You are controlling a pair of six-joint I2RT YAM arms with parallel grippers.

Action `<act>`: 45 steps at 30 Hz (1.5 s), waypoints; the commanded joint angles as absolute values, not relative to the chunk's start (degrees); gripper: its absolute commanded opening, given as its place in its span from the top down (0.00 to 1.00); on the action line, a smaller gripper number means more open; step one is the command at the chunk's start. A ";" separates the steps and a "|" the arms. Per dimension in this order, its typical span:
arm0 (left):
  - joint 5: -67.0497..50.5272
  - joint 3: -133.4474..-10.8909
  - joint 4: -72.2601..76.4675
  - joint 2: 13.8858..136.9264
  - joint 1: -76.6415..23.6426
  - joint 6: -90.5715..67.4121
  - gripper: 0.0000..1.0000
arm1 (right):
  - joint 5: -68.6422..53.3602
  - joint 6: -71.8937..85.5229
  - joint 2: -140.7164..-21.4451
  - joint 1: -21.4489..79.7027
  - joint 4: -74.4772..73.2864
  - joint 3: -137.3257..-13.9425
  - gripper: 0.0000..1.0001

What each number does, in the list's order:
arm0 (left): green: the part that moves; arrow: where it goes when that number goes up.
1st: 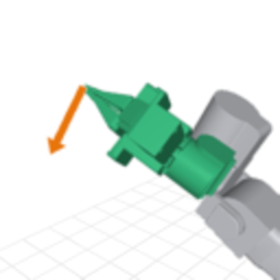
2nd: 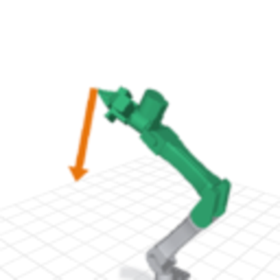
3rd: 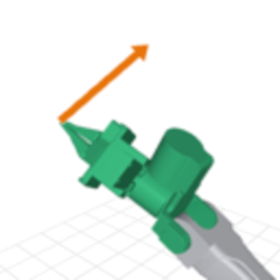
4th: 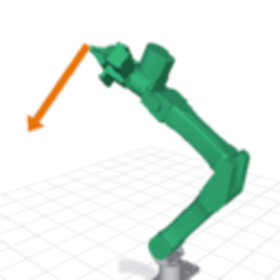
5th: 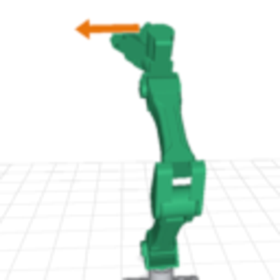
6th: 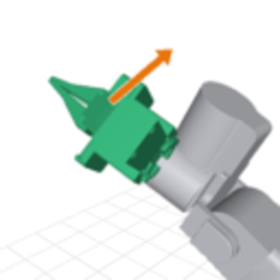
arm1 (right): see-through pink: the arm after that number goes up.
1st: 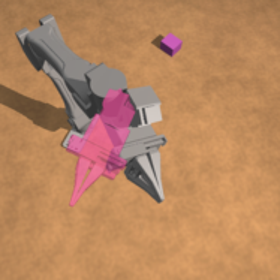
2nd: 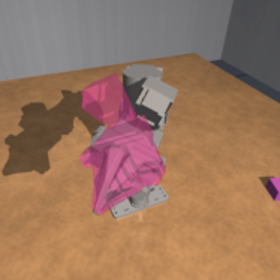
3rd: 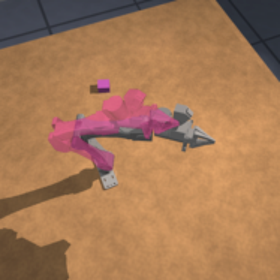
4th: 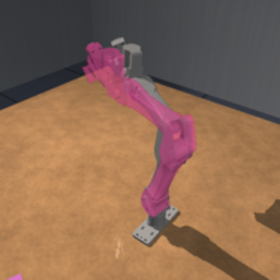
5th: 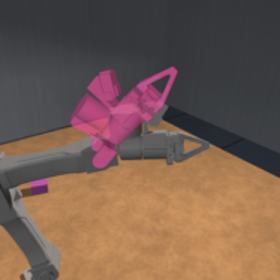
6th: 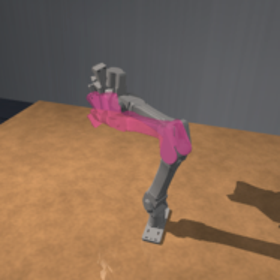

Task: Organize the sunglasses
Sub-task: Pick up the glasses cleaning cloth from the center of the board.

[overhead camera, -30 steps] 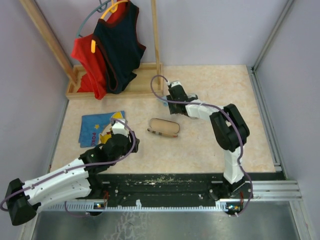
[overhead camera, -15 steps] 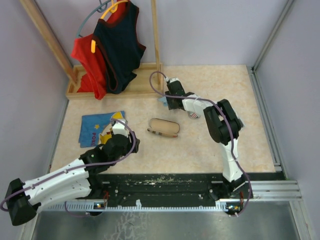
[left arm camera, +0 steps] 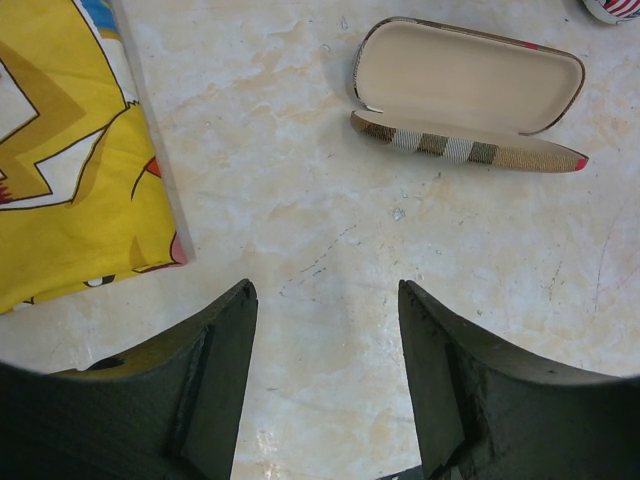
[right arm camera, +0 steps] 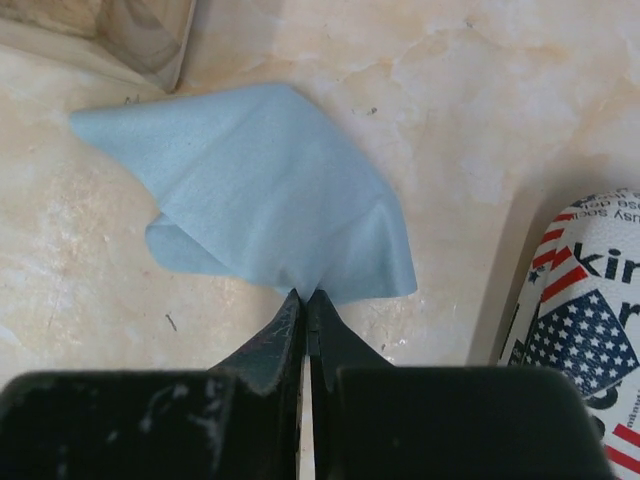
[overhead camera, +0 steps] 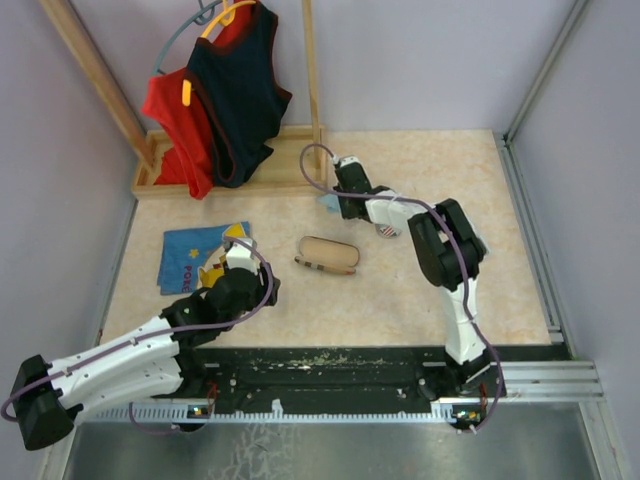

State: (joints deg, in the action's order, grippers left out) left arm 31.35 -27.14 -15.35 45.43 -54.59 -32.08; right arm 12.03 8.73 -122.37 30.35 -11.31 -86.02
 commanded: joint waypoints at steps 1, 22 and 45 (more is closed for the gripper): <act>30.72 -27.16 -13.22 45.46 -54.23 -31.63 0.35 | 12.25 8.42 -116.64 30.05 -9.49 -82.46 1.00; 31.96 -28.95 -12.92 42.55 -54.14 -30.38 0.35 | 8.92 9.38 -83.08 31.69 -15.09 -71.84 1.00; 30.72 -28.40 -11.24 26.38 -54.15 -27.16 0.27 | 15.41 44.13 -57.98 66.16 -10.61 -45.14 1.00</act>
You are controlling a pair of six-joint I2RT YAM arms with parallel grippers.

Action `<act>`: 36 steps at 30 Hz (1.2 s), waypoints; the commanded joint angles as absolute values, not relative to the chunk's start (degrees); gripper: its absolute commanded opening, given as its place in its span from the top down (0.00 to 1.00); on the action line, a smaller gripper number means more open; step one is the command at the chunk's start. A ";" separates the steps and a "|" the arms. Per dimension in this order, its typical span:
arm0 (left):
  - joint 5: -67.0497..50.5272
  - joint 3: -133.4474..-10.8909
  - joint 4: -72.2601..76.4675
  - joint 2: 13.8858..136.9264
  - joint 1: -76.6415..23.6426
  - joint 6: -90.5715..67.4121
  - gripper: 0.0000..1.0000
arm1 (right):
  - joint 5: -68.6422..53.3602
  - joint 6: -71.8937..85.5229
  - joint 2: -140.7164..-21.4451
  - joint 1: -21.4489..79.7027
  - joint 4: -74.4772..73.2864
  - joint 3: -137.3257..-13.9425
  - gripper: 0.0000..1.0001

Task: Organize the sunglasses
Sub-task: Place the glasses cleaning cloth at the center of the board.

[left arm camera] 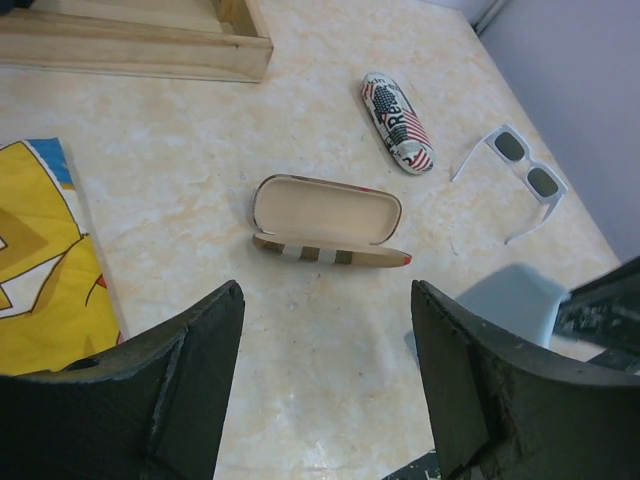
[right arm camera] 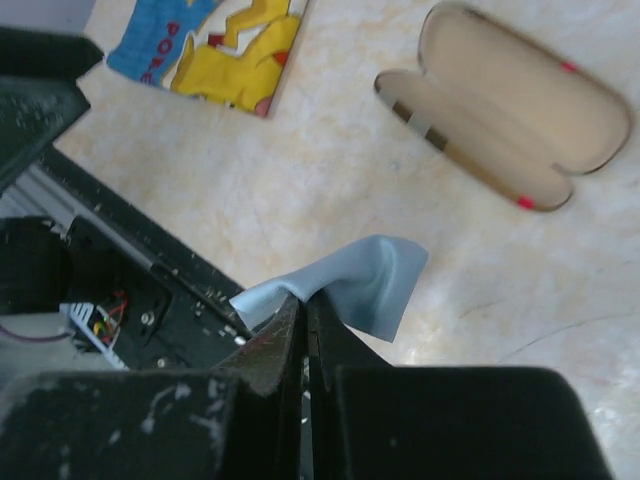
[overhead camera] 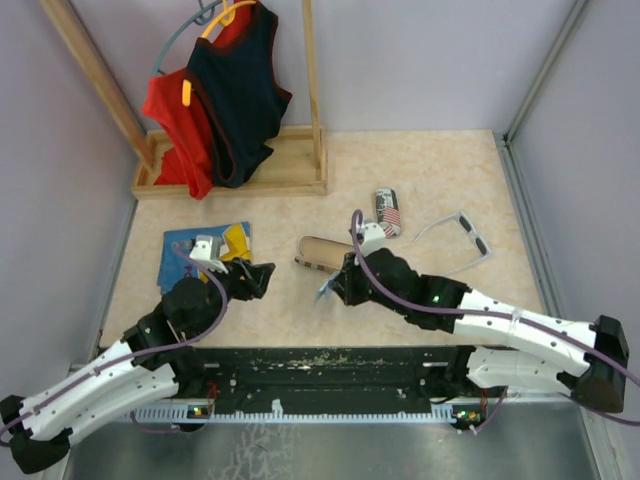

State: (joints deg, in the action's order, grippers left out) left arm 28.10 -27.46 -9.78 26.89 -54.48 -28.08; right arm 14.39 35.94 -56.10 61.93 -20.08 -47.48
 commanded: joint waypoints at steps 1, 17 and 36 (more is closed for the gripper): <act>31.11 -28.56 -11.71 26.37 -54.16 -27.35 0.27 | 14.92 44.54 -59.28 67.52 -8.76 -44.69 1.00; 20.74 -29.38 -9.78 36.05 -54.14 -22.94 0.24 | 14.63 52.64 -65.69 61.15 -0.03 -27.09 1.00; 6.86 -29.61 -3.41 53.42 -54.76 -18.87 0.12 | 3.83 45.48 -66.27 49.09 -0.23 -23.86 0.88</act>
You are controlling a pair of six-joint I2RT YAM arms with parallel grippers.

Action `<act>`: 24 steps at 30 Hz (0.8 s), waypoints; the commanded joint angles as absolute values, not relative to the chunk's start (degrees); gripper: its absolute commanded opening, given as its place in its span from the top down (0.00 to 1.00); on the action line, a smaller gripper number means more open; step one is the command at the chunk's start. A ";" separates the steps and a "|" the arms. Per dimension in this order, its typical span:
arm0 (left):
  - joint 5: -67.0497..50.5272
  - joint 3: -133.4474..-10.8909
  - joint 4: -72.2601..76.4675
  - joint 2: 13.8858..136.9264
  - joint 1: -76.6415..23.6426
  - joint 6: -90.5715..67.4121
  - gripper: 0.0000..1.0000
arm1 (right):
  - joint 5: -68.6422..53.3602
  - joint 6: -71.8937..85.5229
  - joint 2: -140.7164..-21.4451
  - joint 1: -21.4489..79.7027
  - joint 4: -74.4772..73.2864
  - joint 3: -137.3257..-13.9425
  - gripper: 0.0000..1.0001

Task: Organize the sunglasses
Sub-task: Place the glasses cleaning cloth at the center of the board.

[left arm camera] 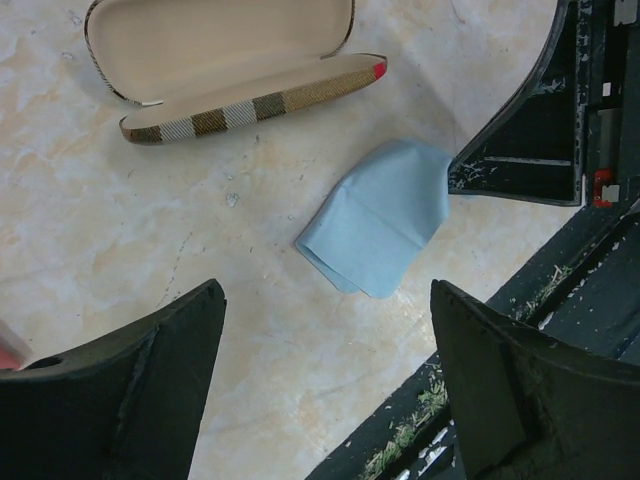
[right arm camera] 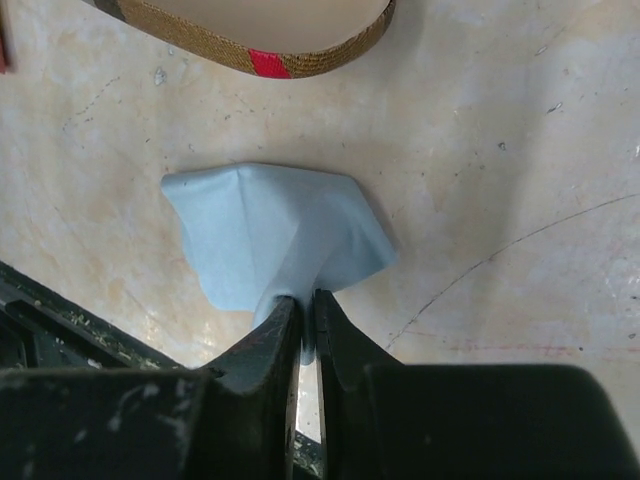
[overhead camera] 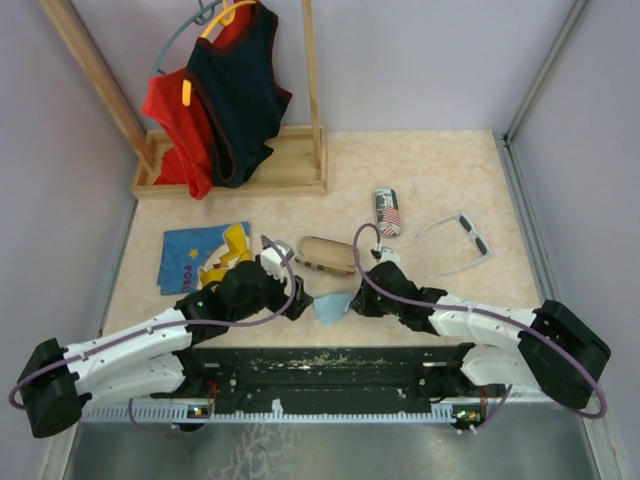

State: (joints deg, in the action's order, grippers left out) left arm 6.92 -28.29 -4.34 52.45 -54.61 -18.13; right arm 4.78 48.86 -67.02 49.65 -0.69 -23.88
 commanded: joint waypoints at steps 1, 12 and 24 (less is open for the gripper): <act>7.68 -29.62 -3.78 53.52 -54.81 -20.07 0.14 | 4.31 45.07 -65.31 49.05 -1.49 -23.89 0.85; 8.56 -26.93 -2.95 55.33 -59.55 -31.05 0.28 | 10.41 42.30 -55.15 49.05 -15.73 -24.90 0.75; 22.86 -27.37 -2.92 65.05 -71.14 -45.46 0.30 | 11.36 43.65 -54.68 49.08 -15.56 -24.37 0.72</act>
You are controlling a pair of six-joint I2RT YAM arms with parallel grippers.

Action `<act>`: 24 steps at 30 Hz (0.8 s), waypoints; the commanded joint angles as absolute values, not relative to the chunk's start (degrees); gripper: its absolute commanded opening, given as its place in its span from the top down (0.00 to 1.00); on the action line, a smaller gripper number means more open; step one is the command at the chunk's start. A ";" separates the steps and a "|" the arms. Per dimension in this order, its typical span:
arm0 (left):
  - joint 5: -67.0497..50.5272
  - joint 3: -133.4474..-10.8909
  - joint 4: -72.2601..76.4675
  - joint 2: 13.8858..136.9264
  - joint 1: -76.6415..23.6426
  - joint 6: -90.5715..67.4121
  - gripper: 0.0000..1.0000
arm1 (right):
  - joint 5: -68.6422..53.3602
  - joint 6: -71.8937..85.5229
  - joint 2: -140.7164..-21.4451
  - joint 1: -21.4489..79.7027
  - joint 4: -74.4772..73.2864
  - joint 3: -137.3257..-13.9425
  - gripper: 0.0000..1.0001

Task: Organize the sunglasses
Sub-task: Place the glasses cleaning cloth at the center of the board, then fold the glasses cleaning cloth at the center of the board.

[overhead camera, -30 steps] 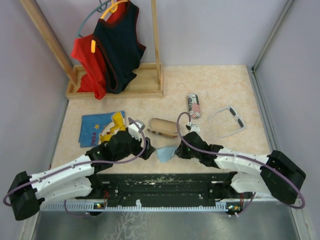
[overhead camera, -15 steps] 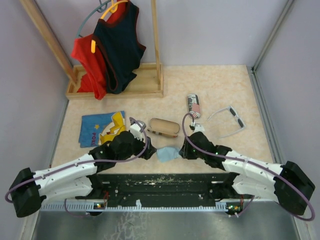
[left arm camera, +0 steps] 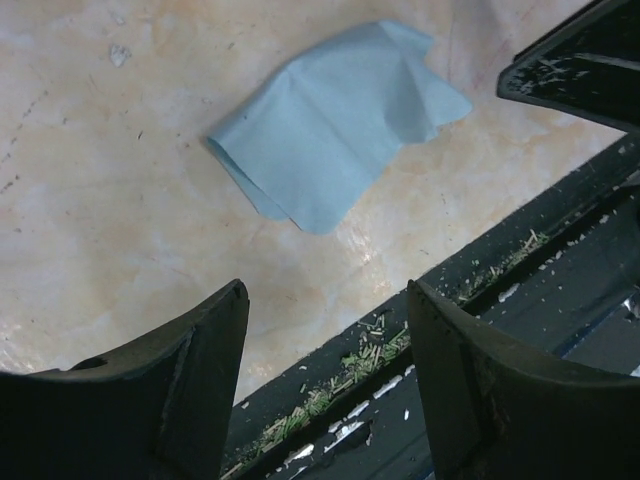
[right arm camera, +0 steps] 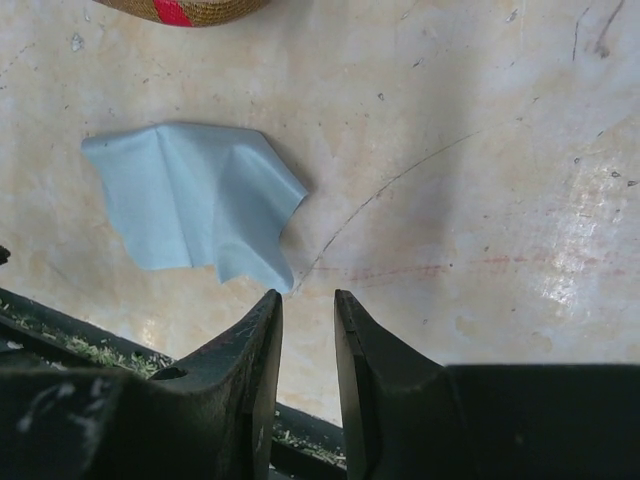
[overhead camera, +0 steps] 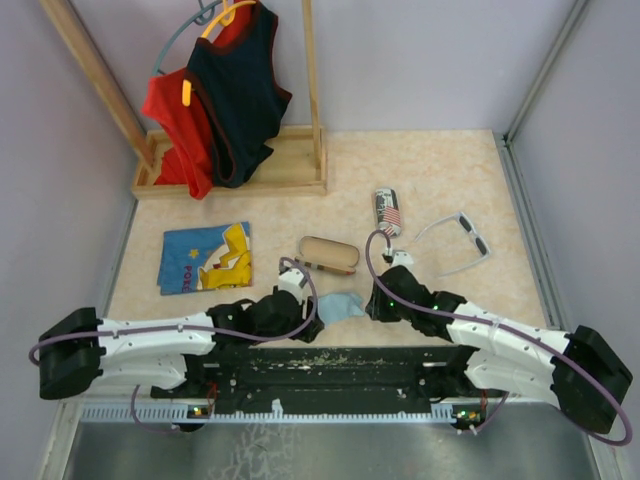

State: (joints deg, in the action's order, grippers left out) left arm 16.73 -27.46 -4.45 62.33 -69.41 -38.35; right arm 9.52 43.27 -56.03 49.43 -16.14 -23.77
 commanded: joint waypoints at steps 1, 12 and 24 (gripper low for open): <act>24.12 -27.84 -3.19 66.14 -71.58 -46.65 0.30 | 11.56 43.94 -54.48 49.05 -15.63 -24.32 0.72; 31.92 -39.46 -11.58 82.70 -76.18 -53.63 0.35 | 11.99 45.17 -50.99 49.10 -15.98 -22.72 0.71; 36.45 -54.21 -32.47 98.10 -78.81 -65.47 0.43 | 10.58 43.94 -46.95 49.04 -15.44 -20.29 0.71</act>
State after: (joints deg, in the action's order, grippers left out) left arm 34.11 -51.29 -23.05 95.26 -78.13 -59.02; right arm 10.83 44.71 -48.31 49.43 -17.15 -20.86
